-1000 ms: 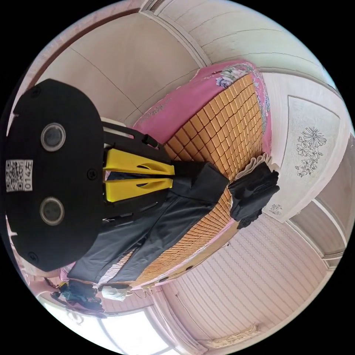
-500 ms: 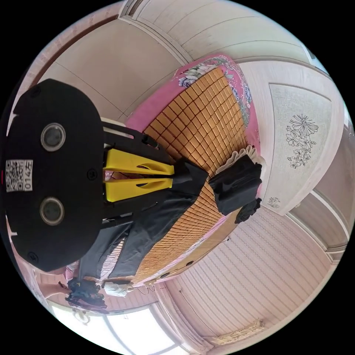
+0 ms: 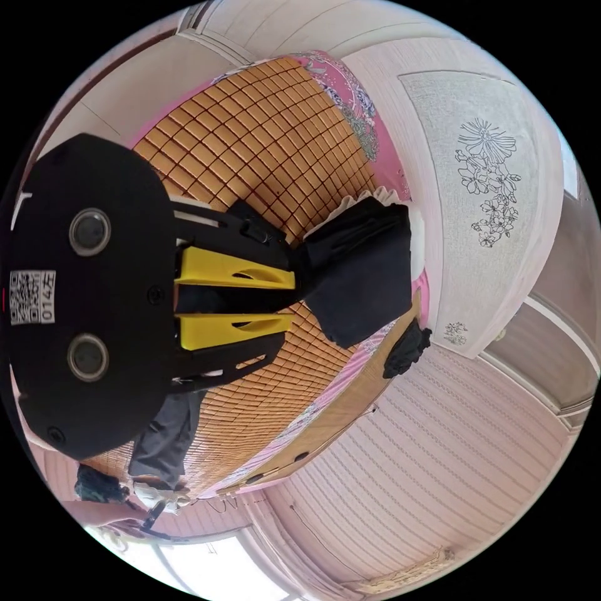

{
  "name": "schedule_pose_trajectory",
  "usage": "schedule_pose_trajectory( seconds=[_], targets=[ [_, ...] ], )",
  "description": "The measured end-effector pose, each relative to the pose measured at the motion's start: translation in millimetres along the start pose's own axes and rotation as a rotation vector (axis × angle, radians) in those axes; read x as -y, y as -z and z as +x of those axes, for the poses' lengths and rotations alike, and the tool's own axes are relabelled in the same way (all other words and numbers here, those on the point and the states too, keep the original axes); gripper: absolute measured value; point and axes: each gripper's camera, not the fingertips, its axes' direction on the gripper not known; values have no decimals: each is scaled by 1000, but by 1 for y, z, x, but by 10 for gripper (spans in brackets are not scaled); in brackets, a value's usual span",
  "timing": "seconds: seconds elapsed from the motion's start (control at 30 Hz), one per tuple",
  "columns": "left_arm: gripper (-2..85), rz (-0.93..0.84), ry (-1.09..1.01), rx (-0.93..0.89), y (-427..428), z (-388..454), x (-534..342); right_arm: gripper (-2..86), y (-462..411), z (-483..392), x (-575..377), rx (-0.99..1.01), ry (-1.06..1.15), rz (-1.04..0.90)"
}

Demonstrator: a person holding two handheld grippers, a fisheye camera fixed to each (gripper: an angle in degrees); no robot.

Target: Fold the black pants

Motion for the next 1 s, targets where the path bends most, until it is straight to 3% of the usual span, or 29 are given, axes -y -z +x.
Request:
schedule_pose_trajectory(
  seconds=[0.17, 0.3, 0.37, 0.47, 0.5, 0.8, 1.0],
  targets=[
    [47, 9, -197, -28, -12, 54, -36, 139, -35, 19, -51, -38, 52, -151],
    [33, -161, -364, -152, -47, 111, -75, 122, -52, 31, -74, 2, 40, -216],
    [20, -262, -406, -98, -75, 134, -89, 62, -43, 33, -80, -27, 34, -177],
    [-2, -459, -386, 84, -124, 152, -103, 49, -35, 35, -86, -39, 74, -189],
    [-5, -385, -388, 91, -122, 157, -105, 47, -32, 35, -88, -44, 82, -192],
    [-10, -596, -564, 182, -123, 191, -147, 21, 45, 88, -212, 55, 51, -248],
    [-9, -575, -621, 185, -93, 207, -193, 30, 86, 113, -315, 53, -9, -345]
  ],
)
